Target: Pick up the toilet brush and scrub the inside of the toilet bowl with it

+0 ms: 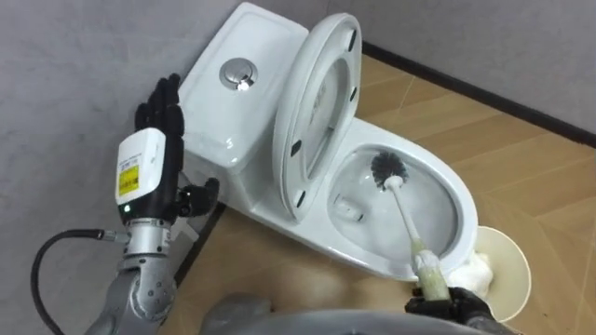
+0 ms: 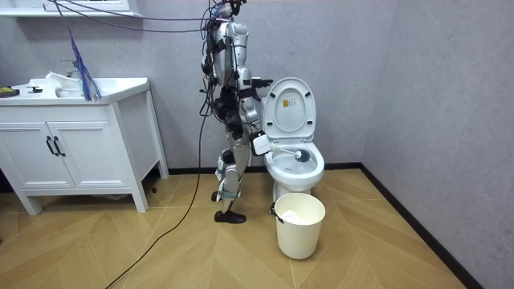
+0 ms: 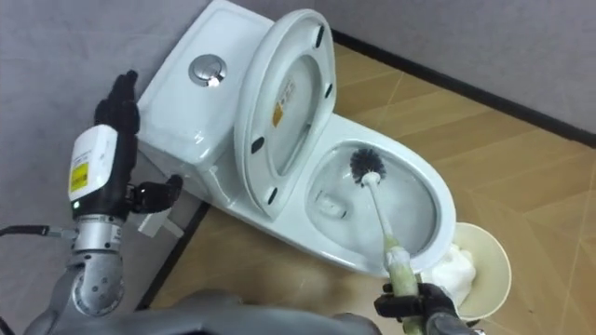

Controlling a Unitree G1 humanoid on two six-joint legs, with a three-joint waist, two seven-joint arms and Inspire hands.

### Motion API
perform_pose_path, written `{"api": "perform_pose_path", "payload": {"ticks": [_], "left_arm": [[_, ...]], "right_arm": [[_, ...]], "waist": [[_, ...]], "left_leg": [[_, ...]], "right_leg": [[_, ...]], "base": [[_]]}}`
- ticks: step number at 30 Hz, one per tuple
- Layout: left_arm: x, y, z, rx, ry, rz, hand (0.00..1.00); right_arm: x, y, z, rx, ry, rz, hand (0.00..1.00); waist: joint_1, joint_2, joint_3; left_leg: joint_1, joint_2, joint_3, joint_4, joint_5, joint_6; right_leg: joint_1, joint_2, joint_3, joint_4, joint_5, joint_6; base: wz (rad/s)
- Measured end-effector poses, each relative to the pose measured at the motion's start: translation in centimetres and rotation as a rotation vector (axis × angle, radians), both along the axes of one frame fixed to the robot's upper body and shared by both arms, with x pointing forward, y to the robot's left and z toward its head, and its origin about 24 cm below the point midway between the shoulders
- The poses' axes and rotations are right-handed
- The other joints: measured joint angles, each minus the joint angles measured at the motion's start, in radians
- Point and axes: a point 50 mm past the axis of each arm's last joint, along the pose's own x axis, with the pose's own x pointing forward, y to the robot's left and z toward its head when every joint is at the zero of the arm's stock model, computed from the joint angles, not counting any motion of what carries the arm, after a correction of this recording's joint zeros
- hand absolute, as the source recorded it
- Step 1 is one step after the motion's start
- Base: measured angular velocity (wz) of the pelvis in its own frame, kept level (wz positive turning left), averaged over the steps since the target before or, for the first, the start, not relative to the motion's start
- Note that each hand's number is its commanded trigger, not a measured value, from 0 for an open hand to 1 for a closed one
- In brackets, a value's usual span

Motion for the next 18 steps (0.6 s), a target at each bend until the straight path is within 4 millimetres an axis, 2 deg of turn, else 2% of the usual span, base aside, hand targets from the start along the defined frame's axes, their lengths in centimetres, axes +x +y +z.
{"api": "perform_pose_path", "payload": {"ticks": [1, 4, 8, 10, 12, 15, 18], "left_arm": [[0.0, -0.1, -0.3, 0.007, 0.017, -0.014, 0.0], [0.2, -0.2, -0.7, 0.017, 0.037, -0.031, 0.0], [0.2, 0.0, -1.9, 0.041, 0.117, -0.046, 0.0], [-0.1, 0.2, -3.7, 0.068, 0.208, -0.044, 0.0], [-0.1, 0.1, -3.7, 0.083, 0.2, -0.049, 0.0], [0.0, 0.1, -3.9, 0.091, 0.198, -0.044, 0.0], [0.1, 0.3, -4.3, 0.112, 0.203, -0.044, 0.0]], "right_arm": [[-0.1, -0.2, 0.0, 0.0, 0.006, 0.002, 1.0], [-0.1, -0.6, 0.1, -0.008, 0.007, 0.006, 1.0], [-0.4, -0.7, 0.1, -0.012, 0.021, 0.003, 1.0], [-0.9, -1.1, 0.1, -0.022, 0.052, -0.005, 1.0], [-0.8, -1.3, 0.2, -0.038, 0.056, 0.017, 1.0], [-0.7, -1.8, 0.4, -0.089, 0.09, 0.123, 1.0], [0.3, -2.4, 0.7, -0.168, 0.107, 0.282, 1.0]], "waist": [[-0.016, 0.004, -0.0037], [-0.042, 0.004, -0.0039], [-0.058, -0.002, -0.0039], [-0.069, 0.0, -0.0048], [-0.072, 0.0, -0.007], [-0.069, -0.001, -0.0052], [-0.065, 0.003, -0.0069]], "left_leg": [[-0.002, 0.0, 0.007, -0.004, 0.002, 0.0], [0.0, -0.001, 0.029, -0.028, 0.015, 0.002], [0.004, 0.002, 0.057, -0.052, 0.026, 0.001], [-0.001, 0.003, 0.067, -0.056, 0.028, 0.001], [-0.014, 0.004, 0.076, -0.056, 0.029, 0.001], [-0.03, 0.003, 0.076, -0.057, 0.032, 0.003], [-0.037, 0.004, 0.081, -0.057, 0.035, 0.004]], "right_leg": [[-0.011, -0.001, 0.011, 0.007, 0.0, 0.0], [-0.034, -0.002, 0.036, 0.018, 0.0, 0.0], [-0.054, -0.001, 0.059, 0.018, 0.002, -0.003], [-0.066, 0.0, 0.072, 0.02, 0.002, -0.004], [-0.085, -0.001, 0.077, 0.027, 0.003, -0.005], [-0.106, -0.003, 0.08, 0.037, 0.004, -0.006], [-0.117, -0.003, 0.079, 0.04, 0.007, -0.008]], "base": [[-0.2], [-0.22], [-0.18], [-0.13], [-0.1], [-0.03], [-0.06]]}}
